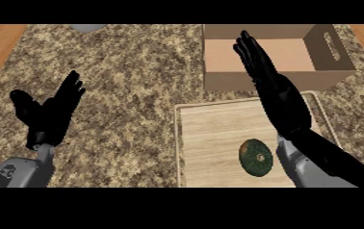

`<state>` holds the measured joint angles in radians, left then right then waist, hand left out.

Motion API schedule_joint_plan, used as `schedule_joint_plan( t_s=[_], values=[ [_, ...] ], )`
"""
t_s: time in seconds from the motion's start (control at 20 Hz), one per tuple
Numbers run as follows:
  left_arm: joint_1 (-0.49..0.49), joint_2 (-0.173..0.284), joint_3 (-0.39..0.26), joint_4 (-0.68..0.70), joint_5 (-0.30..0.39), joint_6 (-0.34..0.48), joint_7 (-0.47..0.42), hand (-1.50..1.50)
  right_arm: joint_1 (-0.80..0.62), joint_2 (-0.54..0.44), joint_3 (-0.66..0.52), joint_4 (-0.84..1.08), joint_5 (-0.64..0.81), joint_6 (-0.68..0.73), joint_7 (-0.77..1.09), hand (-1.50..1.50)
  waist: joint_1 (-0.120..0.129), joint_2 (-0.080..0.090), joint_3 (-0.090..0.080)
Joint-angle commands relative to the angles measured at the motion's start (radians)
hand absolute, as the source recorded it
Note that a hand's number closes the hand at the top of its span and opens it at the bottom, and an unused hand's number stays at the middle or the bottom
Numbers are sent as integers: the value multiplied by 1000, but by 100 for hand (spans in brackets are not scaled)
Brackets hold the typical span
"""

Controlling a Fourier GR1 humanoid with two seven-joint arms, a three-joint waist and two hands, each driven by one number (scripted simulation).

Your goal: Pick the squash from the tray and place it in the cardboard box

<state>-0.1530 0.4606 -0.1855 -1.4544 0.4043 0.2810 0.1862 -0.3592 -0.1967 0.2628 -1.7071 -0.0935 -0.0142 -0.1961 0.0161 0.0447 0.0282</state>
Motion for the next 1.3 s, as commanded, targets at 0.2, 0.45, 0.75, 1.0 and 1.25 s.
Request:
schedule_joint_plan(
  t_s=[0.2,0.45,0.75,1.0,1.25],
  values=[
    [-78,134,-36,-81,-156,-98,-164,0,53,-193,-231,-184,-53,-16,163,-150,-98,-71,-28],
    [-55,108,-98,-93,-201,-142,-255,0,272,-442,-363,-260,16,77,189,-150,-103,-59,-29],
    [-54,109,-75,-37,-208,-201,-325,0,486,-507,-388,-351,196,143,-62,-150,-56,-49,-28],
    [-55,79,-99,-89,-243,-205,-314,0,511,-575,-369,-446,303,204,29,-150,-29,-47,-29],
    [-84,61,-107,-77,-257,-197,-286,0,531,-719,-299,-590,411,340,216,-150,-27,-47,-31]
  ],
)
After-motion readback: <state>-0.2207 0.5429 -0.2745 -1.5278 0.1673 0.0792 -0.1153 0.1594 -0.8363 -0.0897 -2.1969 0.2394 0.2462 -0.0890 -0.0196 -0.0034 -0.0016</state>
